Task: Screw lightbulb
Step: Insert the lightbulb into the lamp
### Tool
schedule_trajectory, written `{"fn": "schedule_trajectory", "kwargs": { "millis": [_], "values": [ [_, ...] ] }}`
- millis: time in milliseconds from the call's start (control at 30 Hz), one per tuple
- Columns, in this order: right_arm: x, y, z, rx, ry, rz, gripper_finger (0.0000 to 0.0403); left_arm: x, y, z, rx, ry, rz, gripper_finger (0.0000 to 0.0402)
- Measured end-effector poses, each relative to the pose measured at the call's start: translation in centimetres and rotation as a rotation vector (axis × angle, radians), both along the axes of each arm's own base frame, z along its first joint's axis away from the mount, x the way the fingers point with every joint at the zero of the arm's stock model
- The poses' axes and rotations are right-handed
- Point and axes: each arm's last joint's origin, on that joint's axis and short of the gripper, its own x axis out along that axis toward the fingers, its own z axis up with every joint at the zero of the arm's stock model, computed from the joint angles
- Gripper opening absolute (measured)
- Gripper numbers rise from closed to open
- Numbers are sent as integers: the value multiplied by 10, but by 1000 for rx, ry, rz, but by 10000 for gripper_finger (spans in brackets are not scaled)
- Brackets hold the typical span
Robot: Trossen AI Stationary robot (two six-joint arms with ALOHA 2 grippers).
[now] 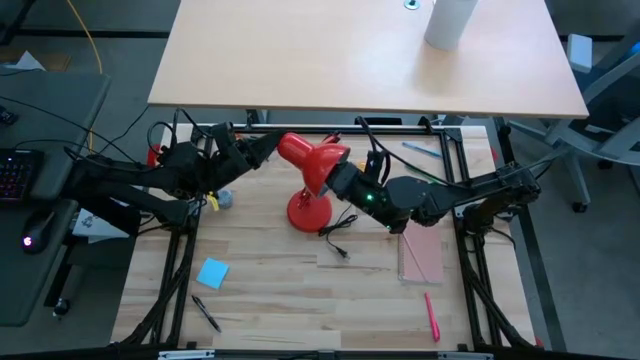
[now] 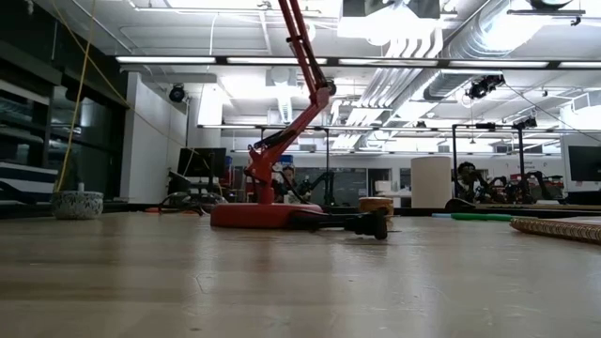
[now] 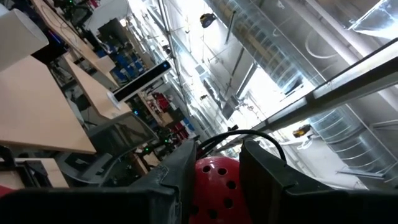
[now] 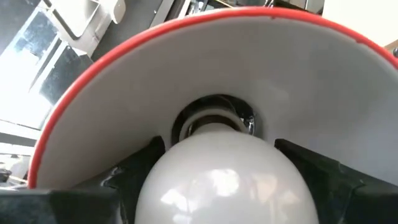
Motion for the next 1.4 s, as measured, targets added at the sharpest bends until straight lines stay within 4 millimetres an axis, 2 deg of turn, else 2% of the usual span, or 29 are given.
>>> {"fn": "schedule_trajectory", "kwargs": {
  "millis": [467, 600, 800, 1400],
  "values": [
    [0, 1, 2, -93, 38, 32, 291, -1, 0, 1, 9, 1, 1, 106],
    [0, 1, 2, -95, 38, 43, 291, -1, 0, 1, 10, 1, 1, 106],
    [0, 1, -1, 8, -1, 55, 291, -1, 0, 1, 11, 1, 0, 106],
    [1, 0, -1, -77, 54, 52, 291, -1, 0, 1, 7, -3, 1, 106]
  ]
}}
